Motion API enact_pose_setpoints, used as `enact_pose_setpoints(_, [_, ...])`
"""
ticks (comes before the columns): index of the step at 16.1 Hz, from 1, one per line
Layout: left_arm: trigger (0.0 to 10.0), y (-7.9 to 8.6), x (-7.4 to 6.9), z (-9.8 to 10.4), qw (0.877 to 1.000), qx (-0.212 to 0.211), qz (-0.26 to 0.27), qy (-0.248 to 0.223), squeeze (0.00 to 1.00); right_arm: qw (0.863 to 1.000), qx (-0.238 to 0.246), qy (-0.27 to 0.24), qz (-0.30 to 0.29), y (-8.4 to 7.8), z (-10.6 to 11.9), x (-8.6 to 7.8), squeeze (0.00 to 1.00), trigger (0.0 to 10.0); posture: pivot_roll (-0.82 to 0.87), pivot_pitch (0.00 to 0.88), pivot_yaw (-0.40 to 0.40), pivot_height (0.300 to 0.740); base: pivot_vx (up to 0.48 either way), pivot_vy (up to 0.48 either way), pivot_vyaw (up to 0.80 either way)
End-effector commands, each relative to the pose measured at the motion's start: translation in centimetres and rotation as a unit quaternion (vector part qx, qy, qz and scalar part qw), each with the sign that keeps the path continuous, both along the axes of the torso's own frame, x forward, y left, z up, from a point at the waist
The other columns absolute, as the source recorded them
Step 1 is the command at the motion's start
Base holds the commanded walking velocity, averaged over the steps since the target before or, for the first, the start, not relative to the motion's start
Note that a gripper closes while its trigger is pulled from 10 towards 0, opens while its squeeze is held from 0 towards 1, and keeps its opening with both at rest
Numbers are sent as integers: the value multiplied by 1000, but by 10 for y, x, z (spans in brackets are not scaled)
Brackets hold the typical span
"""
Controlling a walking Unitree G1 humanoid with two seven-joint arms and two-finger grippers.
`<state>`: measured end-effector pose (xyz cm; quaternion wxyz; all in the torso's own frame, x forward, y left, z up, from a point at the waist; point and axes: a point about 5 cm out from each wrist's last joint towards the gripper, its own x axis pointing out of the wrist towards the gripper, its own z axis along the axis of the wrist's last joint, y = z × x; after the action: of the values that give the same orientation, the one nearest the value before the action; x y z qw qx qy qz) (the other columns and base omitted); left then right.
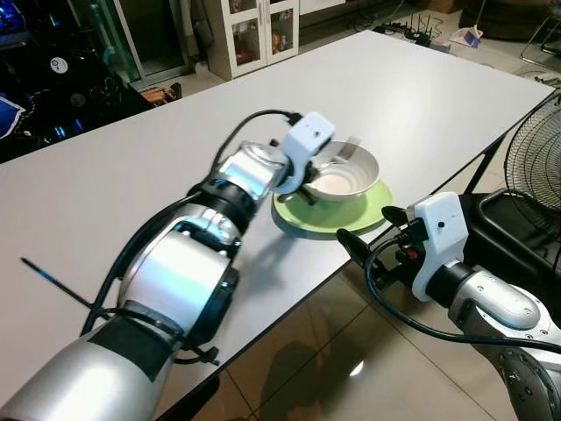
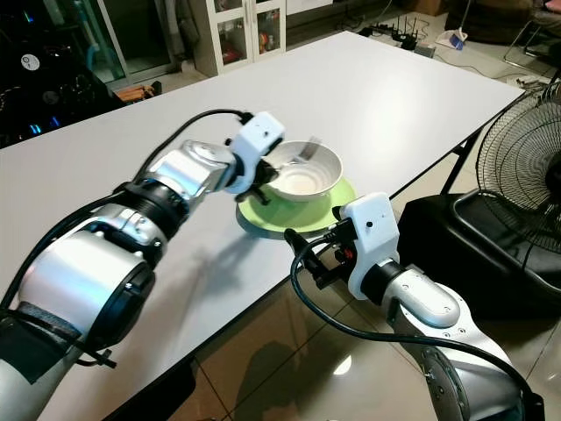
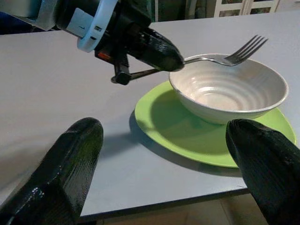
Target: Setting the table
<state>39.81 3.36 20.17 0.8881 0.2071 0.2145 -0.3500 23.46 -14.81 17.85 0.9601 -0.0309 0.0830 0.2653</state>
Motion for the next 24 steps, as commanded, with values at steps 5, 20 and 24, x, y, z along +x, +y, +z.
enact_pose_setpoints(5, [10000,-15,4,20,997,-21,14,-66,0,1000,7,1,-6,3,3,1,0,10000,-122,26,116,740,0,0,0])
enact_pose_setpoints(20, [10000,-12,3,5,997,-11,55,-48,353,1000,12,3,-18,8,3,-6,0,10000,-146,80,160,740,0,0,0])
enact_pose_setpoints(24, [10000,-11,2,3,998,1,49,-44,341,1000,11,6,-18,8,2,-6,0,10000,-142,80,159,740,0,0,0])
